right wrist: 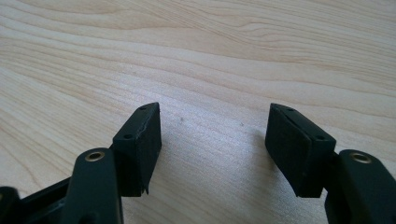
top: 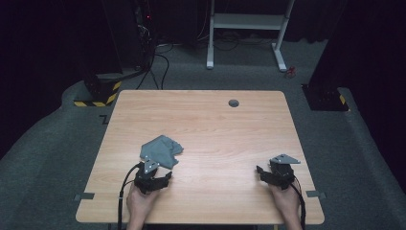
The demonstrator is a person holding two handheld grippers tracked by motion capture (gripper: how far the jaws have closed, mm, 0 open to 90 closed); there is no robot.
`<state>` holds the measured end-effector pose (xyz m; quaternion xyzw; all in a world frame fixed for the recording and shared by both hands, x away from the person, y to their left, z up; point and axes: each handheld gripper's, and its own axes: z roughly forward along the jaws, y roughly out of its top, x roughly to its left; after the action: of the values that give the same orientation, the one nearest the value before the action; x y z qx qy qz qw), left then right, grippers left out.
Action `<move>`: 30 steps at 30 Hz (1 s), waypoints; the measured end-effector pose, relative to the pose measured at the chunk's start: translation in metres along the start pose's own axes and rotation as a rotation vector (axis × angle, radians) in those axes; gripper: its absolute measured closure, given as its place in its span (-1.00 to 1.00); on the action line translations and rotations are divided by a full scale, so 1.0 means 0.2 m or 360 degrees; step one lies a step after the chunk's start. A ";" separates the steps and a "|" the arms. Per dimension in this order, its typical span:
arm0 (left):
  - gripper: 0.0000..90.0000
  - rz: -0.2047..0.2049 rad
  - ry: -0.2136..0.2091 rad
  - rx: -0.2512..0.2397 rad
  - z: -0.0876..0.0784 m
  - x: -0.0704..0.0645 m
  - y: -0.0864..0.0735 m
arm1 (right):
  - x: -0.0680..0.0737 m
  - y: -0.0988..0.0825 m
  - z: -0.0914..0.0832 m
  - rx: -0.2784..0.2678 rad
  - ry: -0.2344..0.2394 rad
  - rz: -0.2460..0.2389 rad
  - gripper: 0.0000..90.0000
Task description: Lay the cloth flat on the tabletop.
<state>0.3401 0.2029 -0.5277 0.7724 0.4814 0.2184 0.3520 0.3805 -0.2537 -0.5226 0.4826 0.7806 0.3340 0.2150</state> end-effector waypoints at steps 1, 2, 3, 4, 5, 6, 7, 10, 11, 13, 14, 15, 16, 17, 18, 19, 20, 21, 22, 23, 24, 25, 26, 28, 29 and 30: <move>-0.32 -0.0001 0.0000 0.0000 0.00 0.00 0.00 | 0.00 0.00 0.00 0.0000 0.0000 0.0000 -0.20; -0.32 0.0004 0.0000 0.0001 0.00 0.00 0.00 | 0.00 0.00 0.00 0.0000 0.0001 0.0001 -0.20; -0.32 0.0001 -0.0001 -0.0001 0.00 0.00 0.00 | 0.00 0.00 0.00 0.0000 0.0002 0.0000 -0.20; -0.32 -0.0002 -0.0004 0.0001 0.00 -0.01 0.00 | 0.00 0.00 0.00 0.0000 0.0002 -0.0001 -0.20; -0.33 0.0000 -0.0005 -0.0002 0.00 -0.01 0.00 | 0.00 0.00 0.00 0.0001 0.0002 0.0000 -0.20; -0.34 0.0002 -0.0006 0.0000 0.00 -0.01 0.00 | 0.00 0.00 0.00 0.0001 0.0002 0.0000 -0.20; -0.34 0.0003 -0.0009 0.0001 0.00 -0.01 0.00 | 0.00 0.00 0.00 0.0000 0.0002 -0.0001 -0.20; -0.35 -0.0003 -0.0016 0.0001 0.00 -0.01 0.00 | 0.00 0.00 0.00 0.0001 0.0002 0.0000 -0.20; -0.35 -0.0011 -0.0018 0.0000 -0.01 0.00 0.00 | 0.00 0.00 0.00 0.0000 0.0002 0.0000 -0.20; -0.37 -0.0035 -0.0051 -0.0009 -0.01 0.01 -0.01 | 0.00 0.00 0.00 0.0001 0.0002 0.0000 -0.20; -0.38 -0.0044 -0.0071 -0.0015 -0.01 0.01 -0.01 | 0.00 0.00 0.00 0.0001 0.0002 0.0000 -0.20; -0.38 -0.0050 -0.0071 -0.0022 -0.02 0.01 -0.01 | 0.00 0.00 0.00 0.0000 0.0002 -0.0001 -0.20; -0.37 -0.0047 -0.0066 -0.0035 -0.02 0.01 -0.01 | 0.00 0.00 0.00 0.0000 0.0002 -0.0001 -0.20; -0.35 -0.0056 -0.0057 -0.0036 -0.03 0.01 -0.01 | 0.00 0.00 0.00 0.0000 0.0002 0.0000 -0.20; -0.34 -0.0063 -0.0050 -0.0048 -0.03 0.01 -0.01 | 0.00 0.00 0.00 0.0000 0.0002 -0.0001 -0.20; -0.34 -0.0066 -0.0055 -0.0046 -0.04 0.01 -0.01 | 0.00 0.00 0.00 0.0001 0.0002 0.0000 -0.20; -0.34 -0.0066 -0.0052 -0.0050 -0.04 0.02 -0.01 | 0.00 0.00 0.00 0.0001 0.0003 -0.0001 -0.21; -0.34 -0.0066 -0.0050 -0.0056 -0.05 0.02 0.00 | 0.00 0.00 0.00 0.0001 0.0003 -0.0002 -0.21; -0.34 -0.0068 -0.0039 -0.0059 -0.05 0.02 0.00 | 0.00 0.00 0.00 0.0001 0.0003 -0.0002 -0.21; -0.34 -0.0081 -0.0035 -0.0073 -0.06 0.03 0.01 | 0.00 0.00 0.00 0.0001 0.0003 -0.0002 -0.21; -0.34 -0.0087 -0.0026 -0.0084 -0.07 0.03 0.01 | 0.00 0.00 0.00 0.0001 0.0003 -0.0002 -0.21; -0.34 -0.0093 -0.0021 -0.0091 -0.07 0.04 0.02 | 0.00 0.00 0.00 0.0001 0.0003 -0.0002 -0.21; -0.34 -0.0104 -0.0019 -0.0100 -0.07 0.04 0.02 | 0.00 0.00 0.00 0.0001 0.0003 -0.0003 -0.21; -0.33 -0.0107 -0.0020 -0.0107 -0.07 0.06 0.04 | 0.00 0.00 0.00 0.0001 0.0004 -0.0003 -0.21; -0.34 -0.0107 -0.0020 -0.0107 -0.07 0.06 0.04 | 0.00 0.00 0.00 0.0001 0.0004 -0.0003 -0.21; -0.35 -0.0096 -0.0010 -0.0088 -0.06 0.07 0.05 | 0.00 0.00 0.00 0.0002 0.0004 -0.0003 -0.21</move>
<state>0.3427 0.2164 -0.5122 0.7481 0.4972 0.2185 0.3813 0.3804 -0.2538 -0.5226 0.4816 0.7815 0.3340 0.2141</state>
